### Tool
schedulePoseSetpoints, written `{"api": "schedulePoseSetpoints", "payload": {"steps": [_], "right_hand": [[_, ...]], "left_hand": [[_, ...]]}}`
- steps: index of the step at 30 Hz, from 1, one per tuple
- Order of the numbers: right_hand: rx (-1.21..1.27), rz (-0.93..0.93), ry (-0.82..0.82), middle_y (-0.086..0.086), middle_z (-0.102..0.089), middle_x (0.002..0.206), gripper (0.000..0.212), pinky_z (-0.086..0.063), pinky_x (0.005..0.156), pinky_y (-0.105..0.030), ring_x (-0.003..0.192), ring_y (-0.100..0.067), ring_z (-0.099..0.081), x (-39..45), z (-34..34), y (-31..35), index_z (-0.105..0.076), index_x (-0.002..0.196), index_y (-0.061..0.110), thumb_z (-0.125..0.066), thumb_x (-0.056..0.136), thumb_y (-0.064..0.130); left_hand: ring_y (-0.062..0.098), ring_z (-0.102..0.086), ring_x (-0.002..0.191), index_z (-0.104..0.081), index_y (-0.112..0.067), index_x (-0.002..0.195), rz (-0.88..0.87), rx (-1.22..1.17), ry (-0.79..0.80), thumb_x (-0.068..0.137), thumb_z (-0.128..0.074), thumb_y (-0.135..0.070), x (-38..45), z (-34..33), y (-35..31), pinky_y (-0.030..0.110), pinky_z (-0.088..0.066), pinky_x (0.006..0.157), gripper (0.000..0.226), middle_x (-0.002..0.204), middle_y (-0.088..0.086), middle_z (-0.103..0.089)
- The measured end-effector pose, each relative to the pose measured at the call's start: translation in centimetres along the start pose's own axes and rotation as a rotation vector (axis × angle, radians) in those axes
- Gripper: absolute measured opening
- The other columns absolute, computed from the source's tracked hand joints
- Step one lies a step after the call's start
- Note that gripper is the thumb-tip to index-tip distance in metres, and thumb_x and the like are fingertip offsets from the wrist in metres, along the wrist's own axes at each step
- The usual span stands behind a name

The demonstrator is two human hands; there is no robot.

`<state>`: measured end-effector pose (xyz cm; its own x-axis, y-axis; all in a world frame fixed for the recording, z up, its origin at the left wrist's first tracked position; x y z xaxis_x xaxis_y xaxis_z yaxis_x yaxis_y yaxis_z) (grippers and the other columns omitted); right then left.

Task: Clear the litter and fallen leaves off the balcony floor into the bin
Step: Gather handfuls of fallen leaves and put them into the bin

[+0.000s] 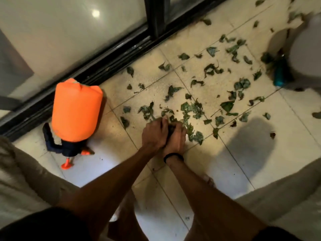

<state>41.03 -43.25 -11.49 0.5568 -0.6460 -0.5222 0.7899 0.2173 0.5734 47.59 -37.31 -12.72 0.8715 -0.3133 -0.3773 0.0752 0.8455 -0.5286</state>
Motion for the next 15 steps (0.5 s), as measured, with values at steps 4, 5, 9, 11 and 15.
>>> {"api": "schedulePoseSetpoints", "payload": {"steps": [4, 5, 9, 11, 15], "right_hand": [[-0.024, 0.183, -0.093, -0.002, -0.046, 0.128, 0.033, -0.050, 0.082, -0.028, 0.100, -0.016, -0.056, 4.1, 2.9, 1.3, -0.054, 0.120, 0.022, -0.070, 0.092, 0.028], [-0.029, 0.222, -0.128, -0.001, -0.047, 0.126, 0.031, -0.050, 0.081, -0.026, 0.100, -0.013, -0.056, 4.9, 3.5, 0.9, -0.056, 0.117, 0.023, -0.071, 0.091, 0.032], [-0.042, 0.298, -0.338, -0.010, -0.051, 0.124, 0.020, -0.049, 0.088, -0.033, 0.111, -0.021, -0.053, 6.8, 5.2, -1.4, -0.061, 0.113, 0.016, -0.059, 0.099, 0.031], [-0.046, 0.242, -0.428, -0.014, -0.052, 0.121, 0.020, -0.041, 0.089, -0.032, 0.113, -0.025, -0.050, 7.5, 5.3, -3.1, -0.062, 0.112, 0.013, -0.056, 0.101, 0.028], [-0.104, 0.257, -0.475, -0.019, -0.054, 0.119, 0.018, -0.034, 0.093, -0.031, 0.116, -0.029, -0.046, 6.7, 4.9, -4.7, -0.063, 0.112, 0.007, -0.057, 0.100, 0.020]], "left_hand": [[0.023, -0.057, 0.087, -0.061, -0.015, 0.104, -0.137, -0.010, -0.252, 0.109, -0.030, -0.040, 3.1, 1.7, -0.3, 0.037, -0.048, 0.075, 0.040, 0.097, 0.007, -0.062], [0.025, -0.054, 0.100, -0.059, -0.015, 0.114, -0.093, 0.039, -0.310, 0.108, -0.031, -0.040, 3.3, 1.8, 0.9, 0.041, -0.048, 0.087, 0.039, 0.110, 0.010, -0.060], [0.035, -0.024, 0.150, -0.033, -0.019, 0.153, 0.195, 0.156, -0.402, 0.107, -0.030, -0.047, 1.8, 1.5, 7.3, 0.059, -0.021, 0.120, 0.054, 0.160, 0.016, -0.028], [0.032, -0.001, 0.157, -0.014, -0.024, 0.161, 0.248, 0.126, -0.338, 0.107, -0.029, -0.050, 0.6, 0.4, 8.9, 0.062, -0.011, 0.123, 0.063, 0.170, 0.014, -0.004], [0.028, 0.019, 0.156, 0.010, -0.021, 0.163, 0.130, 0.190, -0.214, 0.106, -0.024, -0.055, 0.5, -2.2, 6.6, 0.060, -0.003, 0.125, 0.074, 0.169, 0.010, 0.021]]}}
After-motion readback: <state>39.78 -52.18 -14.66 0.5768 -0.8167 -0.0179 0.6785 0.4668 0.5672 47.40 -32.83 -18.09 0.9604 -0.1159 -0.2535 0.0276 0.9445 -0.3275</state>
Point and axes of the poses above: each hand's wrist, its own x-axis towards the middle knuckle, its own z-axis out of the back of the hand, y = z × x, the point moved 2 cm from there along x, towards the middle knuckle
